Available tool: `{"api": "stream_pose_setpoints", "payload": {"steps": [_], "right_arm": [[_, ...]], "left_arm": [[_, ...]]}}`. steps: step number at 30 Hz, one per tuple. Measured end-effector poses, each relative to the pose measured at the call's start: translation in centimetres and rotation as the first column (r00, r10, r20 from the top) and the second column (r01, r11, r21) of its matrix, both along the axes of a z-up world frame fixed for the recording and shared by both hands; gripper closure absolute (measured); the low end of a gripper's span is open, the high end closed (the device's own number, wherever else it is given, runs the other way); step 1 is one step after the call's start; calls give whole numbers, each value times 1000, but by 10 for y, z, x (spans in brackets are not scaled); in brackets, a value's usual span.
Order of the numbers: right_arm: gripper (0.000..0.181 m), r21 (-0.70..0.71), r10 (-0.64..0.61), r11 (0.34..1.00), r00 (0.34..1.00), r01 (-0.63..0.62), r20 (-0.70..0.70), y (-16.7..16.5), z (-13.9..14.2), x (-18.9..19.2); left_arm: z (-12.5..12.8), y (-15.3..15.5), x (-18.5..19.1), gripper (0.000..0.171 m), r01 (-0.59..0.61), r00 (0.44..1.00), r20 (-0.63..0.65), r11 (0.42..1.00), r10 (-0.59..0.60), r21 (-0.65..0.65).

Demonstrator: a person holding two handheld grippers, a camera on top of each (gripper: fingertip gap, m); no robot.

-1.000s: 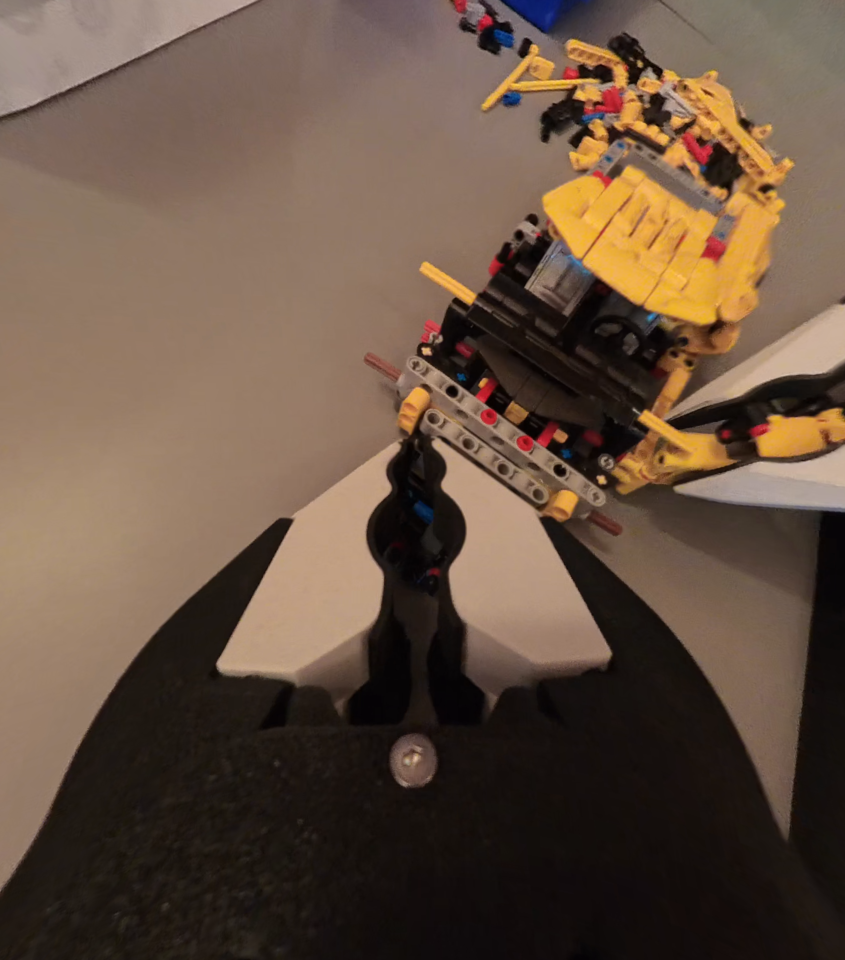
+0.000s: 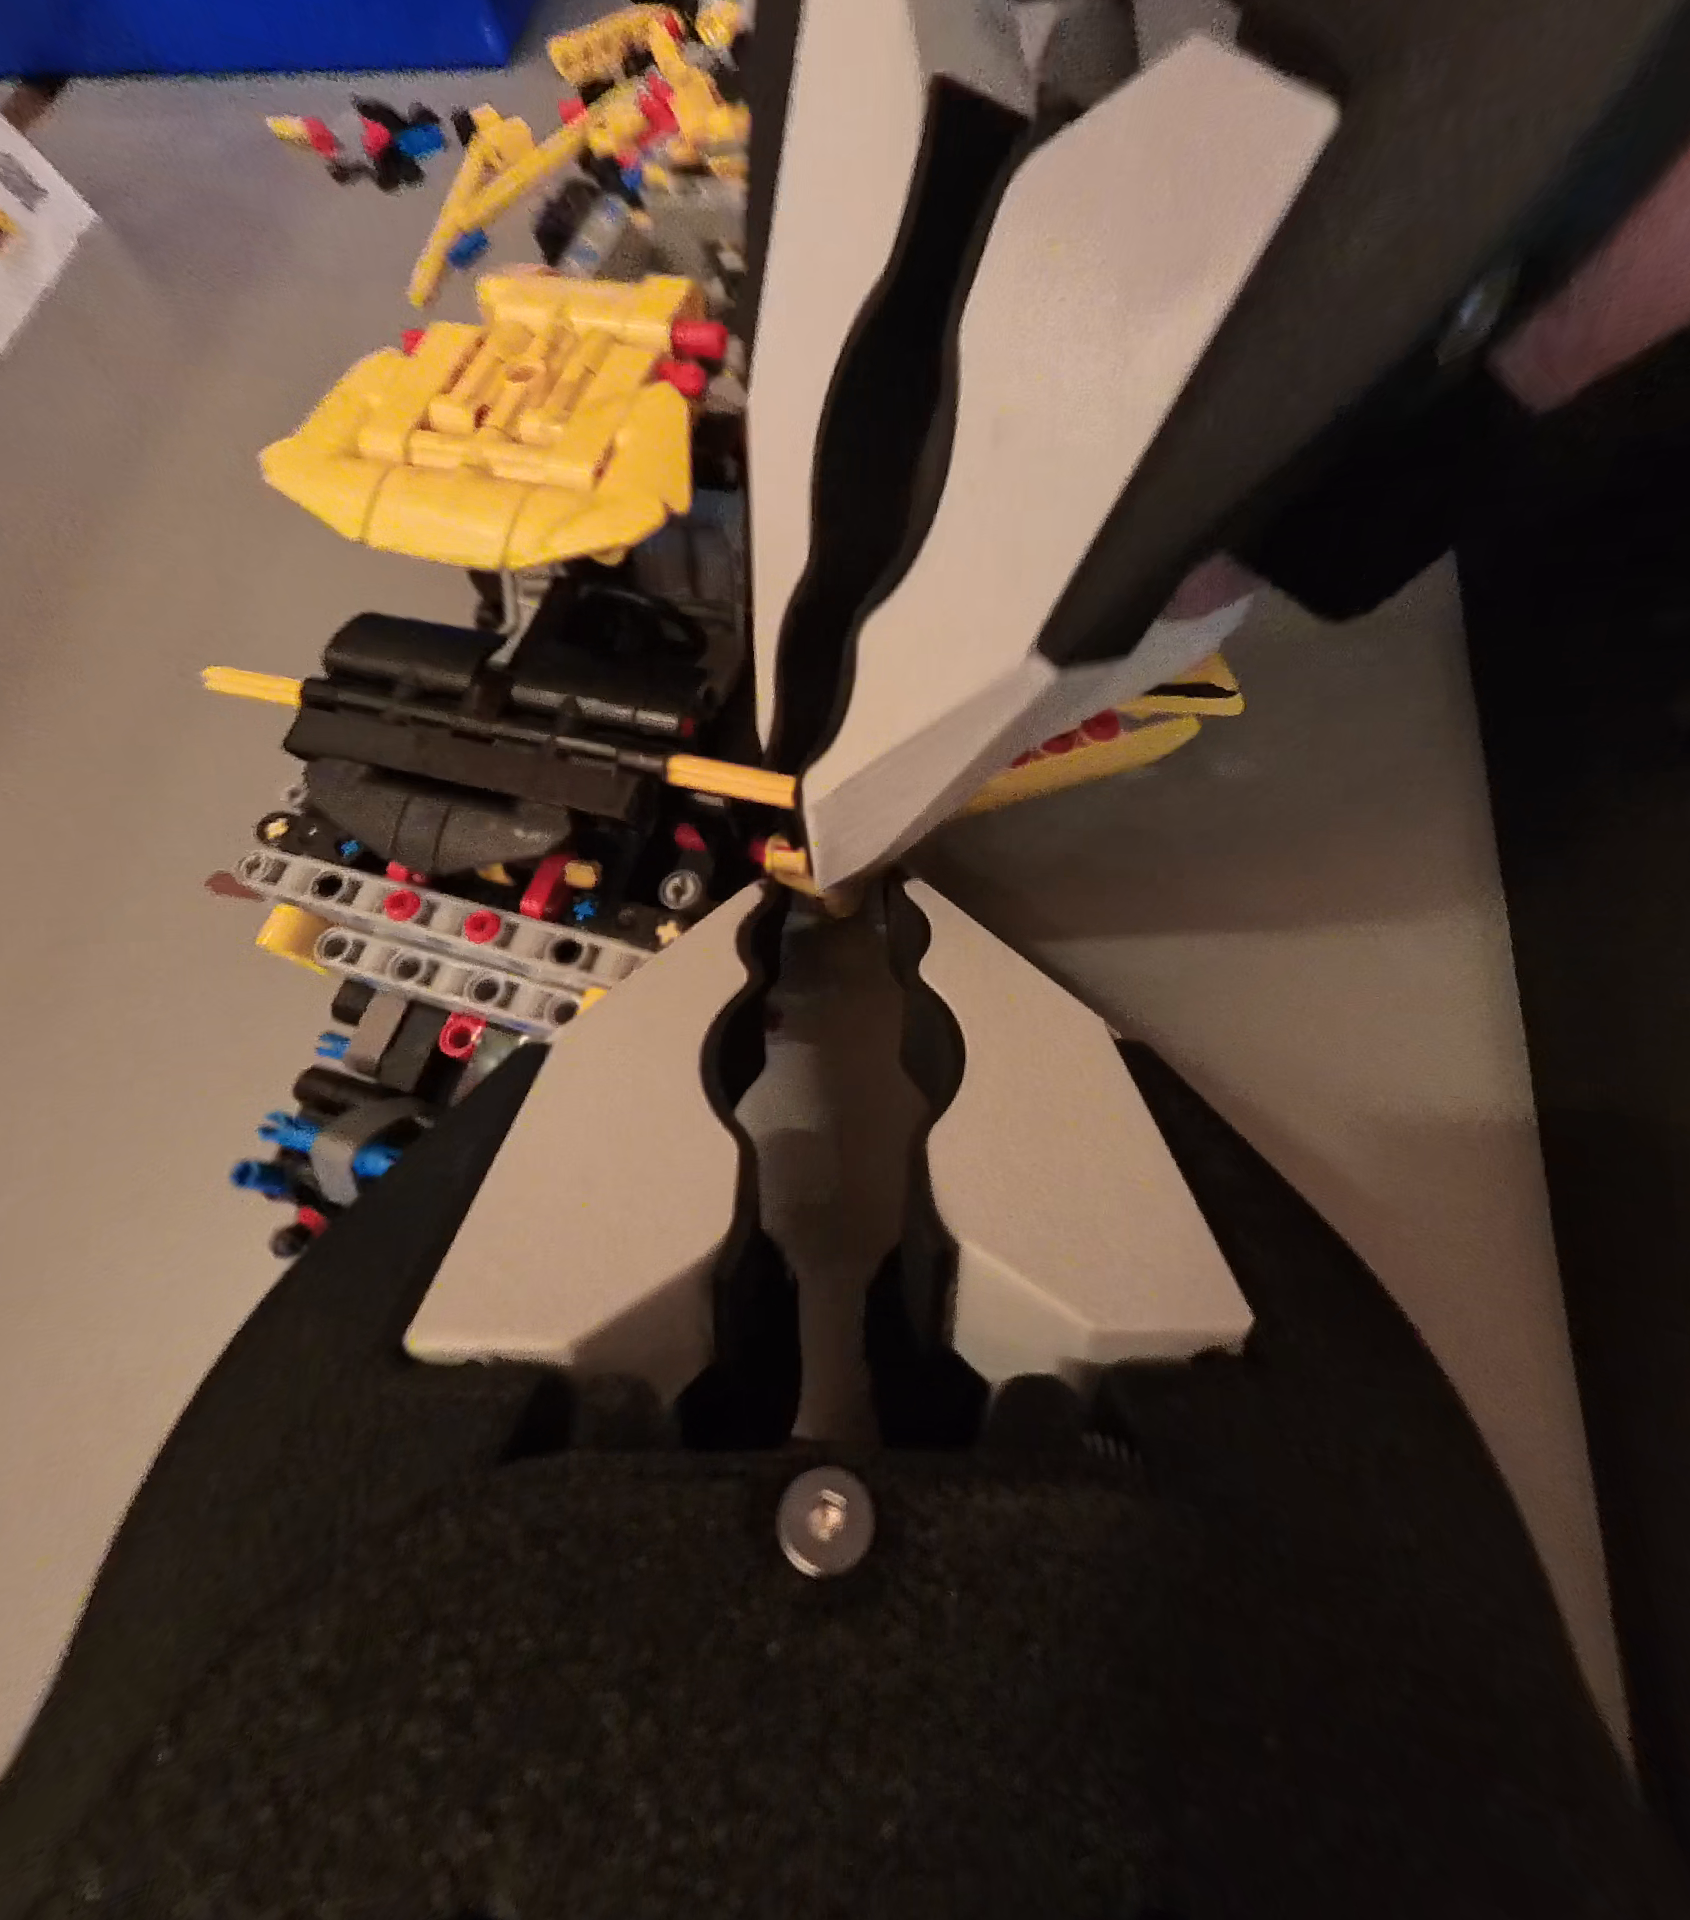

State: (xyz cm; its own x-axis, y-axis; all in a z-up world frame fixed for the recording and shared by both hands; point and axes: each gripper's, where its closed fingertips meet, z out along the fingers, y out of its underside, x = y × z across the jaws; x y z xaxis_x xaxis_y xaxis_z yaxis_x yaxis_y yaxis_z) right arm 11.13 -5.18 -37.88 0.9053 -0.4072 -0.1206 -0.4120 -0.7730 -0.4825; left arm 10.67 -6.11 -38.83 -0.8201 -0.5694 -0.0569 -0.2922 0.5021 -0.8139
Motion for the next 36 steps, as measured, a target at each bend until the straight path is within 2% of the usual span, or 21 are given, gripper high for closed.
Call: {"api": "stream_pose_setpoints", "payload": {"steps": [5, 8, 11, 13, 14, 15, 18, 22, 26, 29, 33, 36], "right_arm": [[177, 305, -48, 945, 972, 118, -230, -1, 35, 5], [177, 396, -42, 903, 953, 165, -299, -2, 49, 9], [177, 487, -6, 849, 924, 207, -382, -6, 74, 14], [177, 506, 17, 835, 910, 214, -414, -9, 85, 16], [177, 508, 30, 835, 903, 213, -429, -10, 87, 15], [177, 504, 43, 837, 894, 211, -446, -11, 88, 14], [177, 486, 67, 853, 884, 189, -462, -11, 86, 10], [177, 481, 66, 857, 887, 183, -456, -10, 85, 11], [176, 463, 57, 867, 887, 183, -458, -8, 79, 11], [176, 436, 42, 882, 893, 178, -449, -7, 72, 12], [176, 425, 51, 887, 879, 178, -474, -6, 70, 10], [176, 402, 40, 897, 869, 186, -493, -6, 61, 9]], "left_arm": [[39, 0, 4, 148, -34, 986, 154, 984, 62, -177], [63, 4, -2, 149, -50, 975, 195, 964, 104, -263], [87, 0, -15, 153, 5, 970, 227, 930, 84, -367], [86, -7, -15, 151, 5, 972, 218, 926, 84, -377], [86, -6, -8, 142, -31, 961, 244, 933, 127, -360], [88, -5, -3, 141, -58, 942, 291, 938, 165, -343], [82, -10, 7, 148, -96, 916, 350, 954, 196, -283], [80, -8, 14, 150, -137, 929, 282, 932, 238, -335], [73, -8, 14, 152, -150, 965, 141, 908, 220, -391], [65, -10, 12, 161, -199, 976, -2, 891, 217, -408], [63, -11, 11, 160, -183, 973, 63, 911, 220, -369], [53, -12, 12, 161, -157, 974, 114, 944, 197, -290]]}}
